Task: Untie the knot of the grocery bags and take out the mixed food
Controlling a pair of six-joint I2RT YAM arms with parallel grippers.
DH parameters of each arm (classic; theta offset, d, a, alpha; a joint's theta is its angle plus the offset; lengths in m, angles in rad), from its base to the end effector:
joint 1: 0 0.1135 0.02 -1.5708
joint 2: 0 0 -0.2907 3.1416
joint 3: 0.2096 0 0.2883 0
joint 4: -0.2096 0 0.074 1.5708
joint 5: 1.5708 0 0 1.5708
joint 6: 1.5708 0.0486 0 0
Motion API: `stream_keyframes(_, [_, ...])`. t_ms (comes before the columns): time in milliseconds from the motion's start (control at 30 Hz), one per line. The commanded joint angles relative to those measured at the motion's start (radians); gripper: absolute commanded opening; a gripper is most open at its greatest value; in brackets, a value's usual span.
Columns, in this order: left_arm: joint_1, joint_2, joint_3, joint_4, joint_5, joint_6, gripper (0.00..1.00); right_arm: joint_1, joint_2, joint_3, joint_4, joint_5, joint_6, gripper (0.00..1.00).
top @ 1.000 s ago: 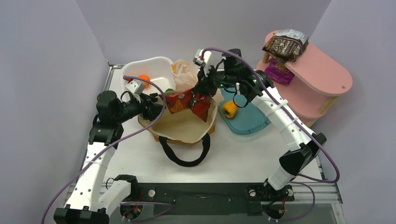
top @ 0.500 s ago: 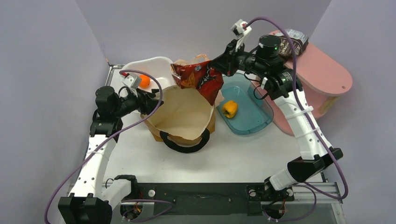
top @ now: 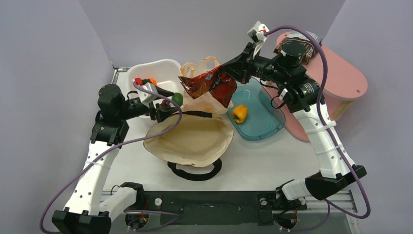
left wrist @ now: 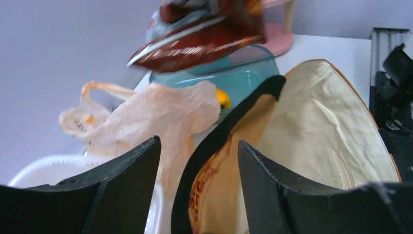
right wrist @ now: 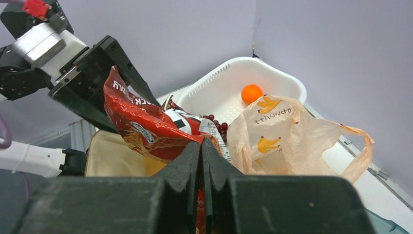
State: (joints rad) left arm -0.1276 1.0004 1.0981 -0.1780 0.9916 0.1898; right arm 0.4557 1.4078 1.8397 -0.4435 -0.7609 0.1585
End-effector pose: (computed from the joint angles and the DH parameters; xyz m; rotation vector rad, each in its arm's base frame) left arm 0.2310 -0.0706 0.4373 0.9725 1.3576 -0.7649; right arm 0.2663 0.1678 0.5716 -0.8452 1.4591 1.0664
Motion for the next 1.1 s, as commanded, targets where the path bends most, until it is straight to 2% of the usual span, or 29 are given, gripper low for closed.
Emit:
stream_keyframes(0, [-0.131, -0.049, 0.026, -0.003, -0.135, 0.157, 0.57, 0.023, -0.035, -0.009, 0.032, -0.044, -0.047, 0.00])
stream_keyframes(100, [-0.192, -0.072, 0.003, 0.039, -0.215, 0.191, 0.57, 0.037, -0.040, -0.014, 0.007, -0.046, -0.070, 0.00])
stream_keyframes(367, [-0.202, -0.084, -0.001, -0.007, -0.328, 0.315, 0.57, 0.048, -0.060, -0.044, -0.048, -0.051, -0.125, 0.00])
stream_keyframes(567, [-0.218, -0.074, -0.014, -0.042, -0.276, 0.434, 0.57, 0.072, -0.065, -0.051, -0.052, -0.070, -0.125, 0.00])
stream_keyframes(667, [-0.268, -0.052, -0.012, -0.072, -0.262, 0.510, 0.57, 0.083, -0.066, -0.054, -0.052, -0.079, -0.122, 0.00])
stream_keyframes(800, [-0.345, -0.018, -0.005, -0.117, -0.293, 0.604, 0.57, 0.100, -0.068, -0.056, -0.052, -0.085, -0.117, 0.00])
stream_keyframes(867, [-0.381, -0.009, -0.015, -0.095, -0.352, 0.619, 0.56, 0.103, -0.073, -0.062, -0.052, -0.090, -0.120, 0.00])
stream_keyframes(933, [-0.395, -0.010, -0.017, -0.045, -0.380, 0.560, 0.30, 0.093, -0.082, -0.071, -0.056, -0.091, -0.126, 0.00])
stream_keyframes(967, [-0.394, -0.012, -0.011, -0.025, -0.387, 0.520, 0.07, 0.073, -0.086, -0.082, -0.069, -0.092, -0.137, 0.00])
stream_keyframes(1000, [-0.381, -0.018, -0.007, 0.019, -0.397, 0.417, 0.02, 0.056, -0.098, -0.087, -0.087, -0.095, -0.144, 0.00])
stream_keyframes(1033, [-0.364, -0.022, -0.001, 0.042, -0.389, 0.366, 0.00, 0.020, -0.104, -0.096, -0.154, -0.097, -0.226, 0.00])
stream_keyframes(1067, [-0.318, -0.030, 0.002, 0.079, -0.344, 0.252, 0.00, 0.001, -0.116, -0.108, -0.208, -0.091, -0.287, 0.03])
